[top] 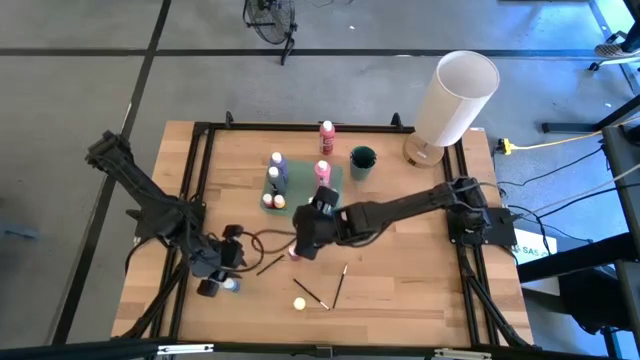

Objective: Pick & Place Paint Supplies
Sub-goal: Put the small blue paint bottle into the green bin

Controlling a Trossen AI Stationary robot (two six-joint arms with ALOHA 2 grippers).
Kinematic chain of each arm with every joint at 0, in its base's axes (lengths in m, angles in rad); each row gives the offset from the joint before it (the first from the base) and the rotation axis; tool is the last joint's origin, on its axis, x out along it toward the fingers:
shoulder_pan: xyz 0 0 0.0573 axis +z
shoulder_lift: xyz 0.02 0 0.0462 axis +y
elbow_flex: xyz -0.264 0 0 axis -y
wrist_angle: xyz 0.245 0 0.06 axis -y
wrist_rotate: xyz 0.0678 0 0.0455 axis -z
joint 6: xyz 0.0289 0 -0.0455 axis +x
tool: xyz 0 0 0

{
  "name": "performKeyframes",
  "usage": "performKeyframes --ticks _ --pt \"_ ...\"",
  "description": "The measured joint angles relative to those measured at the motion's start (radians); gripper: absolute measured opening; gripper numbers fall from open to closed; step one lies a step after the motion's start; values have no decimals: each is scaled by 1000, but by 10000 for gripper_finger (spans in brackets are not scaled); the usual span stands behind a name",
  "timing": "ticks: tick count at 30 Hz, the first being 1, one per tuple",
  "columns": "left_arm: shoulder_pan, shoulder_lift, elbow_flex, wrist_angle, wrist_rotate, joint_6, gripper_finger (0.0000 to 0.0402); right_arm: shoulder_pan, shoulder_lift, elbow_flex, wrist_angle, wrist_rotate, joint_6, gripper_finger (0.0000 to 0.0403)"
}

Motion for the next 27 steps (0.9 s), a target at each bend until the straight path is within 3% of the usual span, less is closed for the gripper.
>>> performKeyframes --ticks 10,15,20,27 --pt "46 18 0 93 134 -64 195 99 0 0 -10 130 -52 289" --pt "60 18 54 112 220 -64 216 144 1 19 -23 133 -118 289" --pt "38 19 157 106 209 0 214 199 1 28 -32 111 -206 289" --pt "3 59 304 61 153 76 205 278 -51 28 -90 330 -183 289"
